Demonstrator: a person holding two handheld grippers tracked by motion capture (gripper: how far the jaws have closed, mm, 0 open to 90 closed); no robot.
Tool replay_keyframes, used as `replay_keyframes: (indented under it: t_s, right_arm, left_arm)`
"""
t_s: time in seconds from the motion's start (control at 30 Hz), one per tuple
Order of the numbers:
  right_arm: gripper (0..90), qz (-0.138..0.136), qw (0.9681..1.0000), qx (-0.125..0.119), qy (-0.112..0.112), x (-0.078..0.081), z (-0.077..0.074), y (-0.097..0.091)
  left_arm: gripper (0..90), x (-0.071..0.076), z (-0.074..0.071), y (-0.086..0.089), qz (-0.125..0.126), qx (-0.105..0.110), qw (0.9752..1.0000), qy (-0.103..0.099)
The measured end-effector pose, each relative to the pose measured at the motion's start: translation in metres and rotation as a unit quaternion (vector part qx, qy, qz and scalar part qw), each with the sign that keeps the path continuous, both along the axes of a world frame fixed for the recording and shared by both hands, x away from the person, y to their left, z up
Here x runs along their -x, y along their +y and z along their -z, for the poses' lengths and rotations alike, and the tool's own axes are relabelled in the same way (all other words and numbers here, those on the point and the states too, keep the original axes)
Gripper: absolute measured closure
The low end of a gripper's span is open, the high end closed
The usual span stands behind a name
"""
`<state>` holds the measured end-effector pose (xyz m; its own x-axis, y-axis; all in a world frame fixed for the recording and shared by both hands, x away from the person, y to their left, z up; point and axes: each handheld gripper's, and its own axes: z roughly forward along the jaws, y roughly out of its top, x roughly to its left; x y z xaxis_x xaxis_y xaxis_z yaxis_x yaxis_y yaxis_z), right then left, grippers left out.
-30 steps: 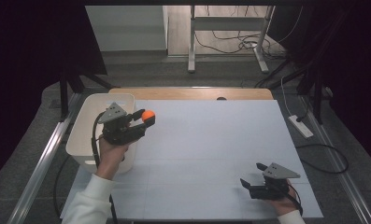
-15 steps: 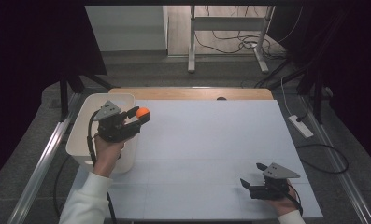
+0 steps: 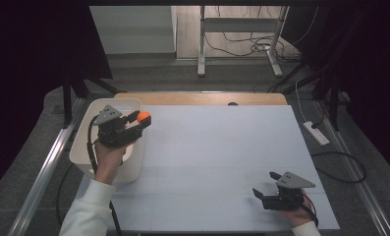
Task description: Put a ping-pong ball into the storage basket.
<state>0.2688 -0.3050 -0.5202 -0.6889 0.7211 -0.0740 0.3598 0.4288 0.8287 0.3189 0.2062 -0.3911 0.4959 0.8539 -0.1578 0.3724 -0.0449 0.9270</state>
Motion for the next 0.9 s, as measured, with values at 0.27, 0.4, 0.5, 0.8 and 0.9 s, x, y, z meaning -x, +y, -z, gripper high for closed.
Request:
replay_keyframes:
  t_s: [0.27, 0.4, 0.5, 0.8, 0.9]
  right_arm:
    - [11.7, 0.000, 1.0000, 0.000, 0.000, 0.000, 0.000, 0.000]
    - [11.7, 0.000, 1.0000, 0.000, 0.000, 0.000, 0.000, 0.000]
    - [11.7, 0.000, 1.0000, 0.001, 0.000, 0.000, 0.000, 0.000]
    - [11.7, 0.001, 1.0000, 0.002, 0.001, 0.000, 0.000, 0.000]
    - [11.7, 0.001, 1.0000, 0.002, 0.000, 0.000, 0.000, 0.000]
  left_arm:
    - [50.4, -0.003, 0.001, 0.009, -0.016, -0.001, 0.9999, 0.004]
    - [50.4, -0.005, 0.003, 0.014, -0.025, -0.002, 0.9996, 0.009]
    - [50.4, -0.006, 0.004, 0.018, -0.031, -0.001, 0.9995, 0.010]
    - [50.4, -0.007, 0.007, 0.029, -0.050, 0.001, 0.9987, 0.012]
    - [50.4, -0.008, 0.007, 0.032, -0.056, 0.002, 0.9983, 0.014]
